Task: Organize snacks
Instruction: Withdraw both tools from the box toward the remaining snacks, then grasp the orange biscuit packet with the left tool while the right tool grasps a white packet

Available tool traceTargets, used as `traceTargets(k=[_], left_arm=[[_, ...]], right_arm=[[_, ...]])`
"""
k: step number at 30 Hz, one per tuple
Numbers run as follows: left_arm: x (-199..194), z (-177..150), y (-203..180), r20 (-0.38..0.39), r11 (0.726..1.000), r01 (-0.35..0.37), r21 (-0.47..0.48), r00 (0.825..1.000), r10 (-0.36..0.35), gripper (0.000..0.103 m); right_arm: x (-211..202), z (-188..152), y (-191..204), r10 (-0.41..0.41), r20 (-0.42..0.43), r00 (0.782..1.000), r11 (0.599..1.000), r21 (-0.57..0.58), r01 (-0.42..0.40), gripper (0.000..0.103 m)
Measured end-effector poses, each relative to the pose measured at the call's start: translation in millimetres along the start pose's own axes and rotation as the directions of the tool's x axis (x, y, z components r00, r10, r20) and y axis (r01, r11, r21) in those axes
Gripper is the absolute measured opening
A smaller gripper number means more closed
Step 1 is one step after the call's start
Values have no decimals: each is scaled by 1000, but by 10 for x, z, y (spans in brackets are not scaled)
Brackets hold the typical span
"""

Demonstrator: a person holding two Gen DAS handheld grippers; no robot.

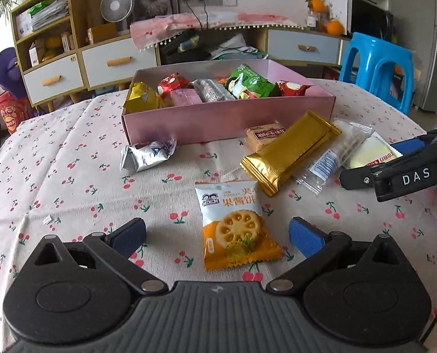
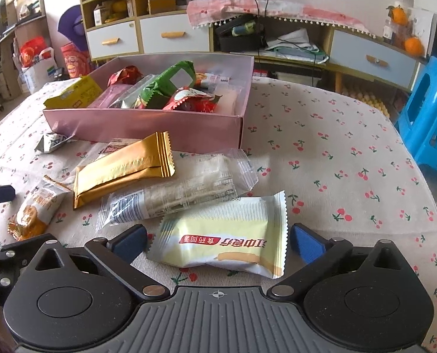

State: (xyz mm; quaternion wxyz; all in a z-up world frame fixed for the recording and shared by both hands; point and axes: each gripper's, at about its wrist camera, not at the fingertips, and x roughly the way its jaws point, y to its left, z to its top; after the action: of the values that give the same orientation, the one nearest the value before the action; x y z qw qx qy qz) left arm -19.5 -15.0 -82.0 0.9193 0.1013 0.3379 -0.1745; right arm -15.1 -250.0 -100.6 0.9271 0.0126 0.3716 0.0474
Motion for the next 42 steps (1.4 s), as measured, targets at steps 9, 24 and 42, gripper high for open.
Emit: traceTargets(k=[9,24,42], left_arm=[[-13,44,-11,8,1000,16,11,1000,-16,87],[-108,50,-97,30,998,41,38,999,-42,38],[-289,-28,42,20,995,73,-64,997,-72,36]], right_arm=[[-10,24,70,17,-20,1000,999,-34,-18,103],[-142,10,198,61,-6,998,996,-69,-61,64],[-502,-155,332,136,-15,991,983,-126,-137,53]])
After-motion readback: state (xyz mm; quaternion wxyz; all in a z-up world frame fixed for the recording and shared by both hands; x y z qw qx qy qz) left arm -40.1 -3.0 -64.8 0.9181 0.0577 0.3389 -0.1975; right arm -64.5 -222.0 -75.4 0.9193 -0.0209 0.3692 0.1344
